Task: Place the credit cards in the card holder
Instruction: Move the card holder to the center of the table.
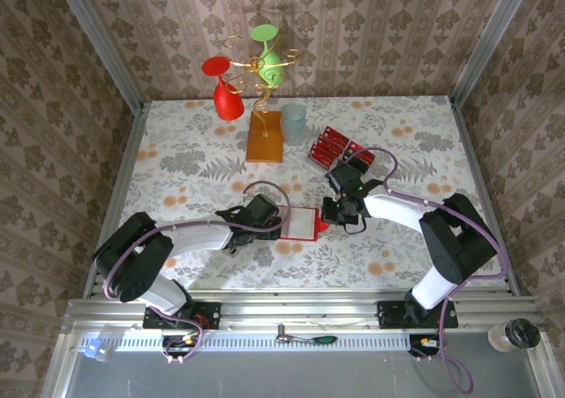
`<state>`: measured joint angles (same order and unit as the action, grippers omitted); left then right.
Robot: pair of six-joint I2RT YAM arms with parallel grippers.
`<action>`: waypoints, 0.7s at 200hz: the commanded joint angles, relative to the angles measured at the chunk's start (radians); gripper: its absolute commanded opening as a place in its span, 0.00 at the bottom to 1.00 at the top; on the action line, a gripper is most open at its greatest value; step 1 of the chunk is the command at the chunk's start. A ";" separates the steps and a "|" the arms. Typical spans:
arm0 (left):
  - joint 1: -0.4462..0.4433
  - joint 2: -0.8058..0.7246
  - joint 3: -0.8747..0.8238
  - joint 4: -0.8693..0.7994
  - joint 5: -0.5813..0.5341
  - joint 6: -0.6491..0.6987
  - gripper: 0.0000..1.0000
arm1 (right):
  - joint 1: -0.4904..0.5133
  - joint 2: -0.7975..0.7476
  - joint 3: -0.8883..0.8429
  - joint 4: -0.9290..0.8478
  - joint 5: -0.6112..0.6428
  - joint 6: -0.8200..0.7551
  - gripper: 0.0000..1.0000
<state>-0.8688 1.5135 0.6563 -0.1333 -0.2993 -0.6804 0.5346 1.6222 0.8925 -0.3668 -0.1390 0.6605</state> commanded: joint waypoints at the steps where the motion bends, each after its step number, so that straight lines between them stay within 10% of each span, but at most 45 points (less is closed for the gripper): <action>1: 0.007 -0.011 -0.027 -0.023 -0.011 -0.012 0.98 | -0.007 -0.026 -0.014 -0.009 -0.008 -0.001 0.00; 140: 0.009 -0.157 -0.023 -0.070 -0.024 -0.027 0.99 | -0.065 -0.173 0.214 -0.229 0.048 -0.093 0.41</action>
<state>-0.8688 1.3930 0.6426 -0.1646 -0.3035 -0.6880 0.5083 1.4841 1.0115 -0.4831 -0.1410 0.6331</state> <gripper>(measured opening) 0.990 0.401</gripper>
